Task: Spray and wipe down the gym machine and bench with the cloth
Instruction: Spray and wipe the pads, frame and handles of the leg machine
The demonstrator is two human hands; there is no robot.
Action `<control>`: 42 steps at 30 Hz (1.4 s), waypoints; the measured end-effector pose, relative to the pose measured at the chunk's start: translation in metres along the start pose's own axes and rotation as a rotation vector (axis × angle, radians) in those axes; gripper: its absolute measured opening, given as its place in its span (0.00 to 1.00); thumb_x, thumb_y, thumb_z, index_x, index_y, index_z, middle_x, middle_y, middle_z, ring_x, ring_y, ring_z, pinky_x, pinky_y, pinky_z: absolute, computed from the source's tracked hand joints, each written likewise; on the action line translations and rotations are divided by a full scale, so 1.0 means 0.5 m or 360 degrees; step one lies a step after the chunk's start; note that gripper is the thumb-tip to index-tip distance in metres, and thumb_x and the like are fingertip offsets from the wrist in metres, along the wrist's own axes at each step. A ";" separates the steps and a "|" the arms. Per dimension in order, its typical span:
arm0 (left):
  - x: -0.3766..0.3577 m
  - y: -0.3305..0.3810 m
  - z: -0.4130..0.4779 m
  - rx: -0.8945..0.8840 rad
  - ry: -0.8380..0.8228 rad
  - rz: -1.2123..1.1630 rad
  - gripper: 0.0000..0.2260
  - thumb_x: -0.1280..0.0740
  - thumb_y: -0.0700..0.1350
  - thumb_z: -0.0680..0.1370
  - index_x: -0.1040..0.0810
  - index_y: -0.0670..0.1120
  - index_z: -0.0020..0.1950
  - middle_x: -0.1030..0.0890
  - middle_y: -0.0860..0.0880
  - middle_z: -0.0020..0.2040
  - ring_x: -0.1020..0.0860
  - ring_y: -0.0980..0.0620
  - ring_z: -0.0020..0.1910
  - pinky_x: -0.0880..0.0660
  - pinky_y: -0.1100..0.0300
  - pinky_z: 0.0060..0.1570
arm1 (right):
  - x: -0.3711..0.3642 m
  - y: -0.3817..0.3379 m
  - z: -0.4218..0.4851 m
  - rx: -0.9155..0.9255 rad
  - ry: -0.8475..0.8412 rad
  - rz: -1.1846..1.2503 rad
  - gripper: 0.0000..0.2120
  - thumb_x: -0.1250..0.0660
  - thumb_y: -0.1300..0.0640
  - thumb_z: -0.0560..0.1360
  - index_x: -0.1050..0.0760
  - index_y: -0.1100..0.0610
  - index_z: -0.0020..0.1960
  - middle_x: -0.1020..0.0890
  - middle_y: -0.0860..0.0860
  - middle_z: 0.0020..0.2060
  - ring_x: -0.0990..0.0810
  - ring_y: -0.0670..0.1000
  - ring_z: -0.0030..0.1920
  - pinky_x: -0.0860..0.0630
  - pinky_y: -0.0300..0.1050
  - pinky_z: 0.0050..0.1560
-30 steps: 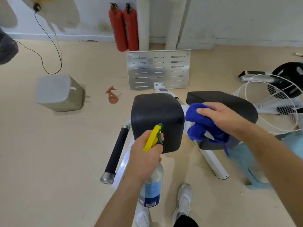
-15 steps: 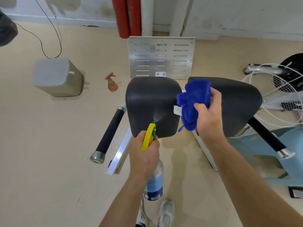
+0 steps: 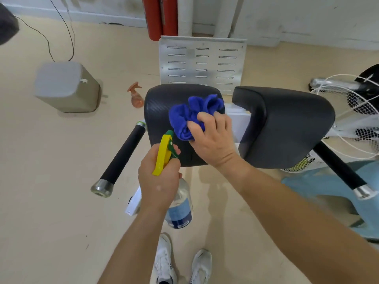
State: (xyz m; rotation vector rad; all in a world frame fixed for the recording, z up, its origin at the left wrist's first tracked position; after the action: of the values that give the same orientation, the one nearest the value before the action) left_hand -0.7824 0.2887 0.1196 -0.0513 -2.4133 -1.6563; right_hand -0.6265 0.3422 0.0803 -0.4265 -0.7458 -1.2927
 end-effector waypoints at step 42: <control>0.109 -0.030 -0.046 0.0052 0.0134 0.0005 0.09 0.36 0.38 0.72 0.18 0.42 0.48 0.22 0.44 0.40 0.28 0.54 0.32 0.20 0.53 0.34 | 0.007 -0.116 -0.021 0.1259 -0.0472 0.0071 0.05 0.38 0.63 0.76 0.25 0.54 0.47 0.23 0.54 0.48 0.28 0.56 0.44 0.32 0.51 0.48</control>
State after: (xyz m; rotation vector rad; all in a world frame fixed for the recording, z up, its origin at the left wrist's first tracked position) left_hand -0.8341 0.2568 0.1245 0.0192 -2.3759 -1.5846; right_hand -0.6795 0.3186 0.0687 0.0160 -1.4081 -0.8049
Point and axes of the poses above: each hand's wrist, its own z-axis towards the middle knuckle, its own x-axis out of the back of the hand, y = z × x, the point moved 4 cm from there along z, towards the middle knuckle
